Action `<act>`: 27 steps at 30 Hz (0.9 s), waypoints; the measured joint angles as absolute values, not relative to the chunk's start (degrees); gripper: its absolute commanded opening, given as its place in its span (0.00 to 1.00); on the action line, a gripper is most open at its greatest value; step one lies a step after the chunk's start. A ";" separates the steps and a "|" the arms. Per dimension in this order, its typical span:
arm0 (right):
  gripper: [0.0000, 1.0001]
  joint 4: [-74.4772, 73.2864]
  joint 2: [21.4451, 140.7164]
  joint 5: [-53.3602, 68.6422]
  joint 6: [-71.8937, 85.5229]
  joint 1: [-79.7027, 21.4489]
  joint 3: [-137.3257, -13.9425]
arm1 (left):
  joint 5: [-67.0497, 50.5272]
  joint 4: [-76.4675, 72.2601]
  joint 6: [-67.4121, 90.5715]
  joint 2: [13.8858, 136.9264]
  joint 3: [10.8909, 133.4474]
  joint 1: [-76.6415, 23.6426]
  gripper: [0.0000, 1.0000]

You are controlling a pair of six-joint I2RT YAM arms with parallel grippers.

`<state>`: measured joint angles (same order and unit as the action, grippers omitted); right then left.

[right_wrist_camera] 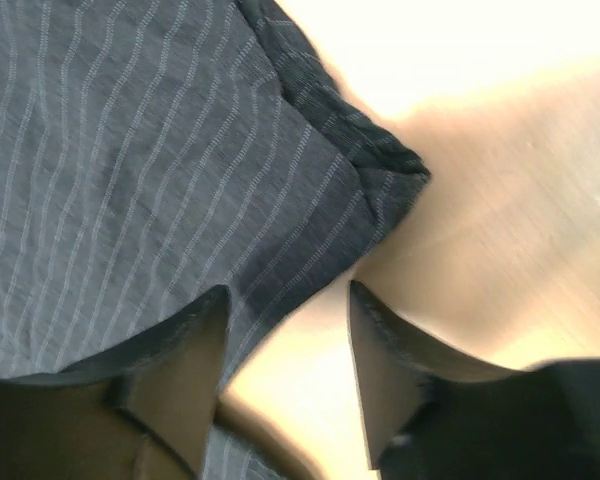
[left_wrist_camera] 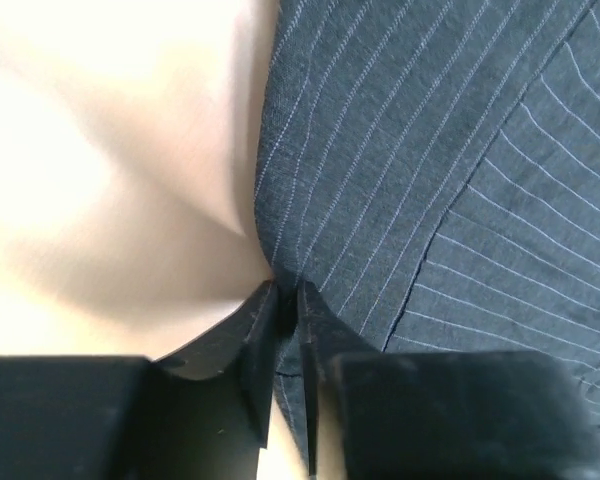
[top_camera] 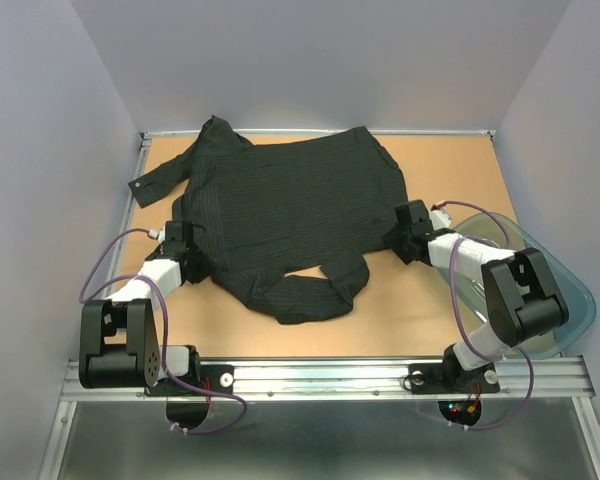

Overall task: Fold and stack the long sleeve shirts
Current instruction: Fold the shirt

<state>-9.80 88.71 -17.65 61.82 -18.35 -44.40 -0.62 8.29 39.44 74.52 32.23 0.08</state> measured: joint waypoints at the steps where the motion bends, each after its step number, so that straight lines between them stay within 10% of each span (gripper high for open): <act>1: 0.43 -9.52 89.01 -17.93 61.76 -18.33 -44.42 | -0.67 8.60 39.48 74.52 32.23 -0.30 0.15; 9: 0.01 -9.43 90.26 -19.73 60.14 -18.33 -44.42 | -0.30 9.61 39.48 74.22 32.25 -1.39 0.00; 27: 0.01 -13.78 79.92 -20.32 42.17 -18.35 -49.15 | 2.31 20.88 36.73 68.29 37.32 -1.50 0.00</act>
<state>-13.78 79.92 -20.32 42.17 -18.35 -49.15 2.31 20.88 36.73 68.29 37.32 -1.50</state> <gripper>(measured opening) 0.012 0.087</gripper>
